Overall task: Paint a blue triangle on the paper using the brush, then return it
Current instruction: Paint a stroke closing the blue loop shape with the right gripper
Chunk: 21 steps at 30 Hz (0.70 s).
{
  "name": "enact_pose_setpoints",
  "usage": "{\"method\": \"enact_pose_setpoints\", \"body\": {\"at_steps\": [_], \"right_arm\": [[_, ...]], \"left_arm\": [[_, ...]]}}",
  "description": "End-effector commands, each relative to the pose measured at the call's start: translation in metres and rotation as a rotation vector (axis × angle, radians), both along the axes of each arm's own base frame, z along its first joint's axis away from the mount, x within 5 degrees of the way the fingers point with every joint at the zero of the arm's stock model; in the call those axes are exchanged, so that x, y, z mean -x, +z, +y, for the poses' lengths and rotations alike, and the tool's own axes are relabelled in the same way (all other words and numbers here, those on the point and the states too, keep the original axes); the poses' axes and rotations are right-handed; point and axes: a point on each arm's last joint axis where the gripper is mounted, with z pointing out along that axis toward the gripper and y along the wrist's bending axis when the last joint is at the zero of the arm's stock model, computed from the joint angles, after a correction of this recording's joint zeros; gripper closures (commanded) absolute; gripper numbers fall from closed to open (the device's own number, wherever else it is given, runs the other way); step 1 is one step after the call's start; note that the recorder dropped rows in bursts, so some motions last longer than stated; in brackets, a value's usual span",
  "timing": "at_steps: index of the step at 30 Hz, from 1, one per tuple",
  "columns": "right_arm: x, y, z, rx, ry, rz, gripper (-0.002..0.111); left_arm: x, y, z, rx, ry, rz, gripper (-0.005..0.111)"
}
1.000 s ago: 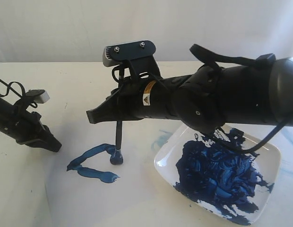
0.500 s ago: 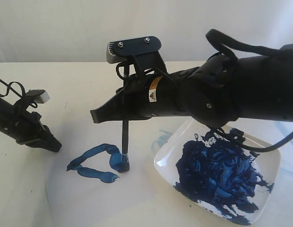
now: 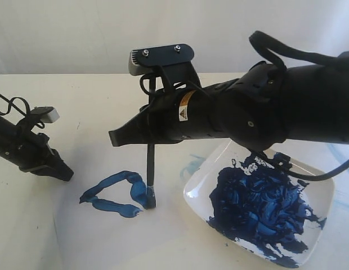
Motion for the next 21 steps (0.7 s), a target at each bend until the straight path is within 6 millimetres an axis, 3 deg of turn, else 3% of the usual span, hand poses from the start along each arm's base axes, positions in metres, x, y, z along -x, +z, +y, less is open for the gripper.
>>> {"method": "enact_pose_setpoints", "body": {"at_steps": [1, 21], "right_arm": [[0.005, 0.007, 0.005, -0.065, 0.022, -0.043, 0.108], [0.016, 0.012, 0.02, -0.169, 0.054, -0.06, 0.108]], "left_arm": [[0.003, -0.001, -0.002, 0.022, -0.012, 0.028, 0.107], [0.004, -0.001, -0.003, 0.024, -0.013, 0.03, 0.107]]}}
